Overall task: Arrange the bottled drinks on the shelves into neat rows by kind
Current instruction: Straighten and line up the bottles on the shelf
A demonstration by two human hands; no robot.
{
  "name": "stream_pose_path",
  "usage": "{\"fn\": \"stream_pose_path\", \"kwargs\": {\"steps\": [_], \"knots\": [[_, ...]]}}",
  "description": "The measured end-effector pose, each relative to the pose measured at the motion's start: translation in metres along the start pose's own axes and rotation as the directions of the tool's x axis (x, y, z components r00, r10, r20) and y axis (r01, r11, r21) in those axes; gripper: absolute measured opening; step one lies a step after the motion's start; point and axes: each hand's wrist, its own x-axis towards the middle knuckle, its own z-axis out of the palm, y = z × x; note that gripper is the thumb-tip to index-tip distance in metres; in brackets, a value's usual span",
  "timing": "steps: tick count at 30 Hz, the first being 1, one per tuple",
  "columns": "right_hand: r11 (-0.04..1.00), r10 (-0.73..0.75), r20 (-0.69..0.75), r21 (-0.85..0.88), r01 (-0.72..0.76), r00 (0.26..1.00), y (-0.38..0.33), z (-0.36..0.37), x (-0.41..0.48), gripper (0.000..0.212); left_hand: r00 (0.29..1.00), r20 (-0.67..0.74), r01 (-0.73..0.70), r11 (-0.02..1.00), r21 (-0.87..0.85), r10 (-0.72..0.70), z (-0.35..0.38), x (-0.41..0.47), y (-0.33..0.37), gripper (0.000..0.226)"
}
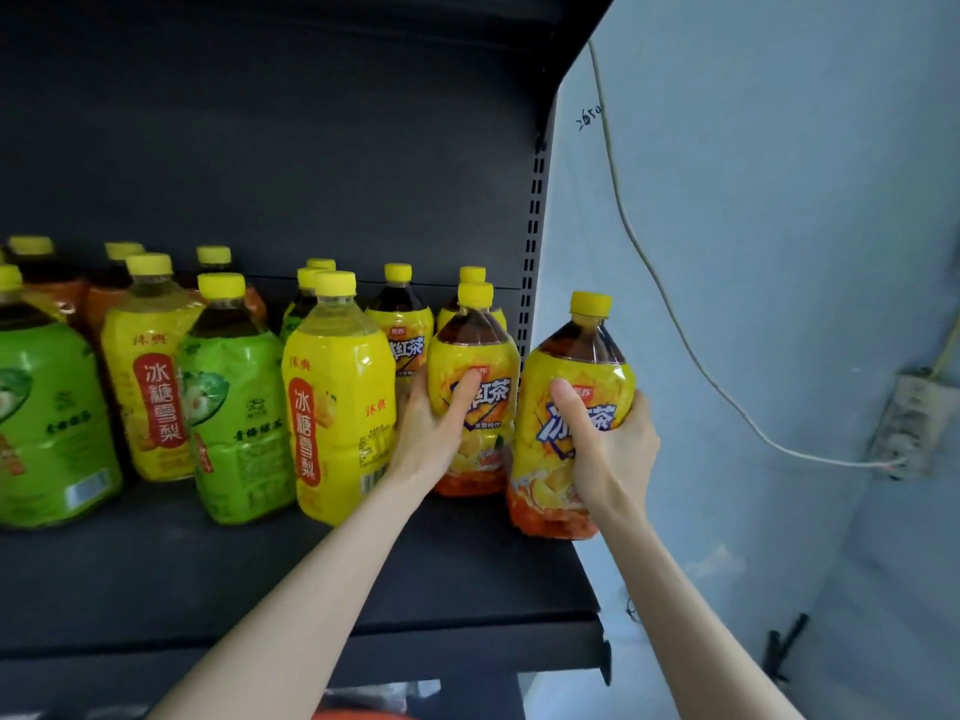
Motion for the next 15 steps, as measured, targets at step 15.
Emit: {"fn": "stream_pose_path", "kwargs": {"steps": [15], "knots": [[0.998, -0.056, -0.045, 0.004, 0.056, 0.997, 0.013, 0.003, 0.009, 0.048, 0.998, -0.03, 0.042, 0.987, -0.154, -0.047, 0.017, 0.034, -0.02, 0.061]]}}
